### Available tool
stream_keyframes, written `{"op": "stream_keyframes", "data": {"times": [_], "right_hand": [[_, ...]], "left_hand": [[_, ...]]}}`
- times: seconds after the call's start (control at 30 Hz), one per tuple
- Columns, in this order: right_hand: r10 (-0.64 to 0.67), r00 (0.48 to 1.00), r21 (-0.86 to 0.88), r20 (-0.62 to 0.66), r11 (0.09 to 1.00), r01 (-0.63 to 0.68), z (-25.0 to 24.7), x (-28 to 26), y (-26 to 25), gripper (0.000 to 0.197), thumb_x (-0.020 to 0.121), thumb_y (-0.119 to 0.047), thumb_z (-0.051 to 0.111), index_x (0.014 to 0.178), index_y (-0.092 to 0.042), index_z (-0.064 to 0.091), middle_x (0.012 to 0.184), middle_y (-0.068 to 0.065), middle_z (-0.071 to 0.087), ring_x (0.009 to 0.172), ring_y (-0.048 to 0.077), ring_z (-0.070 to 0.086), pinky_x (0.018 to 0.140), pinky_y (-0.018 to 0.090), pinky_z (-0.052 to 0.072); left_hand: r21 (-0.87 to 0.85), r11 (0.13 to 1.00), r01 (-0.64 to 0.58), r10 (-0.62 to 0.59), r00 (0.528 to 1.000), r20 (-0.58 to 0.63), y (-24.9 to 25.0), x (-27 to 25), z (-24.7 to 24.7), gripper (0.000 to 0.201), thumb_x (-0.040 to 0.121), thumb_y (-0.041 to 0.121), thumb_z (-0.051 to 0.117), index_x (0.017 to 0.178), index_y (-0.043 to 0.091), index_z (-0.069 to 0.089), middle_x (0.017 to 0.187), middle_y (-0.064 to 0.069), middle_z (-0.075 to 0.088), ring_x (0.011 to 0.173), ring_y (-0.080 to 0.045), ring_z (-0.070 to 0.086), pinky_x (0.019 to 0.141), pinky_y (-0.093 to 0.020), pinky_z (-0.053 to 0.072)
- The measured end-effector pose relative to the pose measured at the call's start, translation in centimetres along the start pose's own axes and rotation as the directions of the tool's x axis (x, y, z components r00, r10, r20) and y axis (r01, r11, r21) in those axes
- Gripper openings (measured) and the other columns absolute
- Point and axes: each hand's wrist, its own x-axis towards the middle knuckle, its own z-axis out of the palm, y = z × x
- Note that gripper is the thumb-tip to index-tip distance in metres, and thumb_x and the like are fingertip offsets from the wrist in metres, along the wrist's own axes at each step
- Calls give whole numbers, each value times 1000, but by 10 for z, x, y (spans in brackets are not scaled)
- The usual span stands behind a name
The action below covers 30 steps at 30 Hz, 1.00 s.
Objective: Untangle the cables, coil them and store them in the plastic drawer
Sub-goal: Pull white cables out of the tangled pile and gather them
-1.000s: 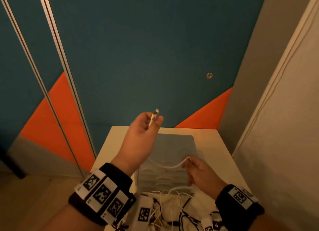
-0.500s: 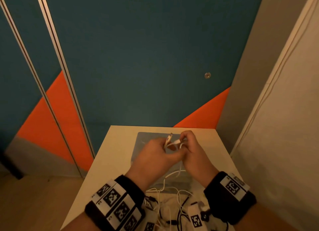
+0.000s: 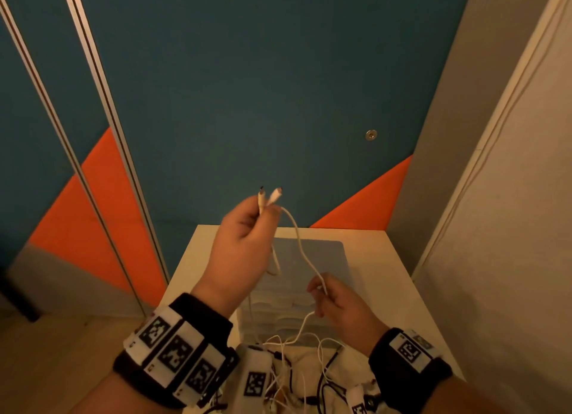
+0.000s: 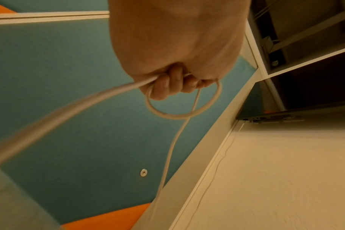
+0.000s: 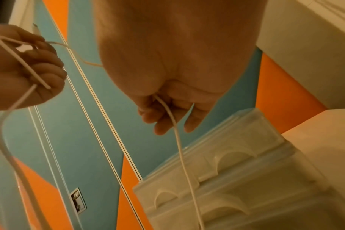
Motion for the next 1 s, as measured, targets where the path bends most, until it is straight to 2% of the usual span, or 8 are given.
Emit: {"op": "stream_keyframes", "data": {"times": [0.2,0.33,0.53,0.63,0.73,0.8,0.9,1.0], "right_hand": [[29,996,87,-80,996,-22,5,1,-7,20,93,-39,41,84,-33,58,62,-1,42,61,16,43,62,36,39],[-43,983,51,-180,997,53,-2,7,-35,21,98,-36,40,85,-30,55,65,-3,45,60,12,46,62,45,45],[-105,980,257,-171,955,147,-5,9,-69,16,87,-18,39,86,-16,55,60,-5,46,60,11,41,60,28,37],[-94,977,300,-194,942,150,-7,11,-72,26,88,-19,39,90,-25,64,79,7,61,72,21,52,69,27,42],[-171,956,177,-238,960,216,-6,13,-73,28,93,-22,41,104,-28,66,102,-4,60,95,5,58,85,19,46],[-227,942,96,-247,962,257,-4,13,-76,30,96,-14,43,113,-26,64,115,0,53,109,-3,52,91,9,40],[-234,952,92,-198,962,256,-5,11,-79,34,99,-2,44,122,-22,58,126,-2,47,114,-15,43,93,0,32],[-187,971,145,-148,967,208,-7,11,-73,35,99,-5,45,127,-24,54,134,-6,46,121,-15,40,100,2,28]], "left_hand": [[14,1000,24,-24,1000,-6,-8,-3,1,37,95,19,62,71,-2,41,61,1,33,54,-11,30,50,-23,28],[176,971,159,-179,978,103,-30,-11,8,35,87,18,73,63,14,48,50,13,34,47,-6,30,47,-21,28],[152,947,284,-313,924,221,-54,-25,18,25,87,35,74,77,12,69,50,11,44,45,-5,33,48,-21,29],[118,957,263,-288,895,339,-57,-27,15,15,86,36,73,89,22,73,59,4,58,55,-7,42,58,-22,36],[253,949,186,-274,885,376,-58,-30,17,16,84,27,75,98,32,68,52,10,44,51,-7,35,51,-21,31],[326,930,167,-285,890,357,-58,-30,21,16,83,26,76,82,36,63,51,11,37,48,-7,30,47,-21,26],[340,916,212,-321,896,306,-60,-30,26,34,89,26,71,58,29,56,47,12,38,46,-5,30,46,-23,25],[276,937,213,-290,917,274,-60,-27,24,27,94,27,64,69,16,64,54,6,45,51,-7,35,52,-28,31]]}}
